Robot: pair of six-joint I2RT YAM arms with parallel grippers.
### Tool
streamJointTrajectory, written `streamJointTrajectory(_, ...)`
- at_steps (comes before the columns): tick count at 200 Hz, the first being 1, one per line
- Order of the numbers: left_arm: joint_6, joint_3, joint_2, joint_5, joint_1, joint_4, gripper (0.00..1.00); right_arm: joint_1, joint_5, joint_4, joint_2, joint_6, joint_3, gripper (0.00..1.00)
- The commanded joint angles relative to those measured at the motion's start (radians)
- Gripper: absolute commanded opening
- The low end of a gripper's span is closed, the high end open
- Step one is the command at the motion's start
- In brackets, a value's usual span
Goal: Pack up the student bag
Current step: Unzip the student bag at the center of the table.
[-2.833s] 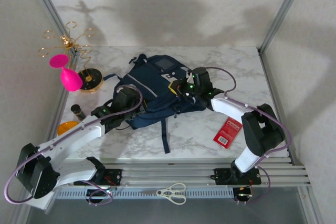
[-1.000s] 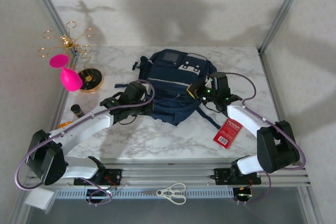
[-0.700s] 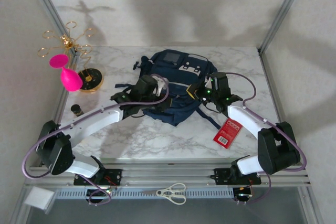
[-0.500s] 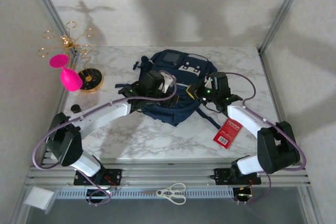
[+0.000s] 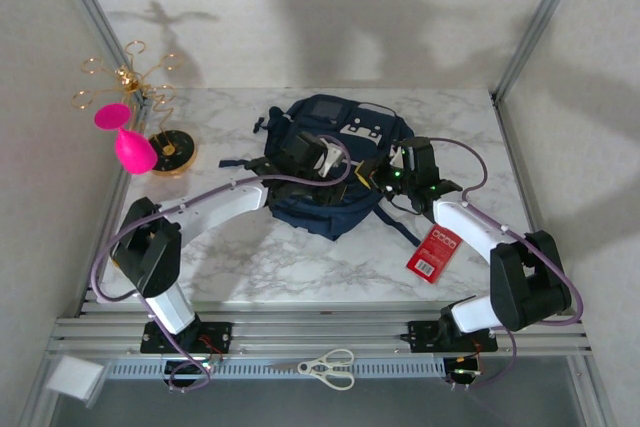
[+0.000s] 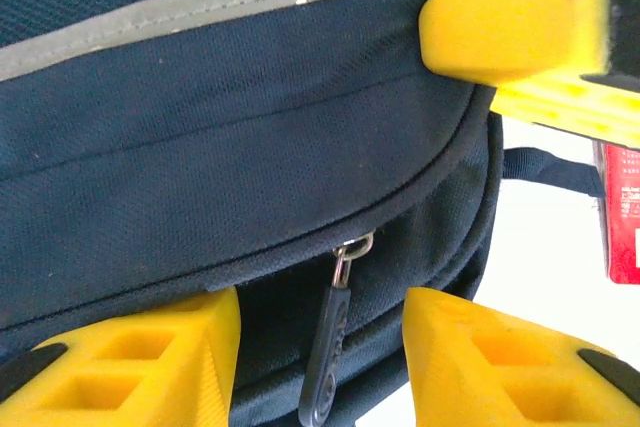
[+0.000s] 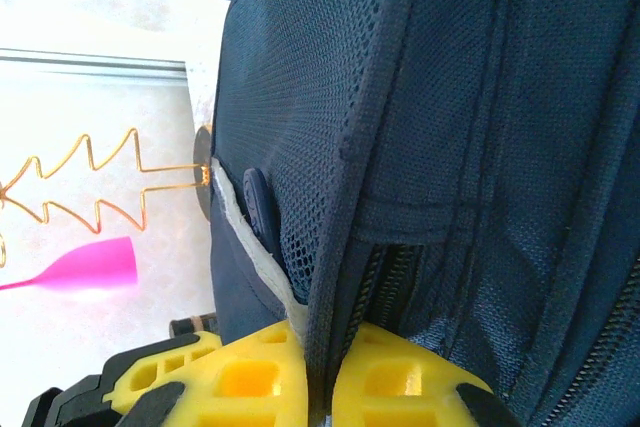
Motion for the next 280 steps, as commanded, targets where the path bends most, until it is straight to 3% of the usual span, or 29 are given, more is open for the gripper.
streamJointTrajectory(1,0.027,0.036,0.034,-0.005,-0.021,-0.013,0.39,-0.004,-0.02,0.058,-0.002,0.009,0.025,0.0)
streamJointTrajectory(36,0.035,0.018,0.023,-0.066,-0.023,-0.017,0.2,-0.011,-0.018,0.034,-0.002,0.002,0.039,0.0)
streamJointTrajectory(54,0.031,-0.005,-0.012,-0.122,-0.019,-0.02,0.02,-0.029,-0.025,0.007,-0.008,-0.013,0.05,0.0)
streamJointTrajectory(98,0.045,-0.115,-0.095,-0.113,0.018,0.03,0.0,-0.128,-0.104,-0.027,-0.038,-0.035,0.036,0.0)
streamJointTrajectory(140,0.034,-0.108,-0.079,-0.053,0.01,0.047,0.0,-0.111,-0.107,0.011,-0.068,0.029,0.014,0.0)
streamJointTrajectory(169,0.006,-0.118,-0.093,-0.001,-0.008,0.124,0.0,-0.048,-0.029,0.057,-0.092,0.106,-0.007,0.15)
streamJointTrajectory(206,-0.002,-0.104,-0.067,0.027,-0.009,0.145,0.0,0.051,0.099,0.111,-0.082,0.218,-0.015,0.43)
streamJointTrajectory(221,-0.005,-0.109,-0.07,0.026,-0.009,0.162,0.0,0.089,0.185,0.124,-0.085,0.267,-0.035,0.48)
streamJointTrajectory(245,-0.008,-0.11,-0.068,0.034,-0.009,0.179,0.0,0.168,0.318,0.18,-0.063,0.33,-0.045,0.42)
streamJointTrajectory(280,-0.023,-0.126,-0.071,-0.01,-0.002,0.179,0.0,0.205,0.433,0.207,-0.03,0.363,-0.035,0.12)
